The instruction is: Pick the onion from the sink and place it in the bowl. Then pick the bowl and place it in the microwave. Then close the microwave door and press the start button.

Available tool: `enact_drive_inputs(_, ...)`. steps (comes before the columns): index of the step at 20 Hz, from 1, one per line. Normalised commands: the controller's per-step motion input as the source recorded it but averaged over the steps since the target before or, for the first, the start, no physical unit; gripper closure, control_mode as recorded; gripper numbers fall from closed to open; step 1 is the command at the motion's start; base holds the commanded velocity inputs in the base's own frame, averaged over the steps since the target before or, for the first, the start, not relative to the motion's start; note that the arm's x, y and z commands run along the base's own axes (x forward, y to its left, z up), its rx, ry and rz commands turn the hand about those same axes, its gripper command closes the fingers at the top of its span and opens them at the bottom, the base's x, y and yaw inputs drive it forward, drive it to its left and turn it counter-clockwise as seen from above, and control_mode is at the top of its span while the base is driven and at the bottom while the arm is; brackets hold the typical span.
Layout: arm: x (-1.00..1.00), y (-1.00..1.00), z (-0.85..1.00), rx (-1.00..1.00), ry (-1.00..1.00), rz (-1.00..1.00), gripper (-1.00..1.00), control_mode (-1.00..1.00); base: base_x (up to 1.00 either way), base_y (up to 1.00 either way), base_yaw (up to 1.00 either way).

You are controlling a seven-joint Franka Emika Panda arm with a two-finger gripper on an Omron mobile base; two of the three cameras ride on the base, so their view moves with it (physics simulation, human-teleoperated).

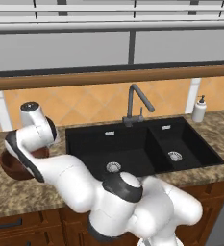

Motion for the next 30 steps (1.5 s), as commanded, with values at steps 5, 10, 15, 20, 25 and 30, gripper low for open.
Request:
enact_drive_inputs(5, -0.29, -0.86, 0.03, 0.26, -0.07, 0.04, -1.0, -1.0, 0.0, 0.0, 0.0)
enact_drive_inputs(10, 0.13, -0.19, -0.08, 0.16, 0.02, 0.02, -1.0, -1.0, 0.0, 0.0, 0.0)
enact_drive_inputs(15, 0.58, 0.35, -0.01, 0.03, 0.18, 0.0, -1.0, -1.0, 0.0, 0.0, 0.0)
enact_drive_inputs(20, 0.52, 0.6, 0.0, 0.0, 0.26, 0.0, -1.0, -1.0, 0.0, 0.0, 0.0)
enact_drive_inputs(25, 0.24, 0.17, -0.12, 0.0, 0.11, 0.0, -1.0, -1.0, 0.0, 0.0, 0.0)
enact_drive_inputs(30, 0.01, 0.0, -0.36, 0.0, 0.04, 0.0, -1.0, -1.0, 0.0, 0.0, 0.0)
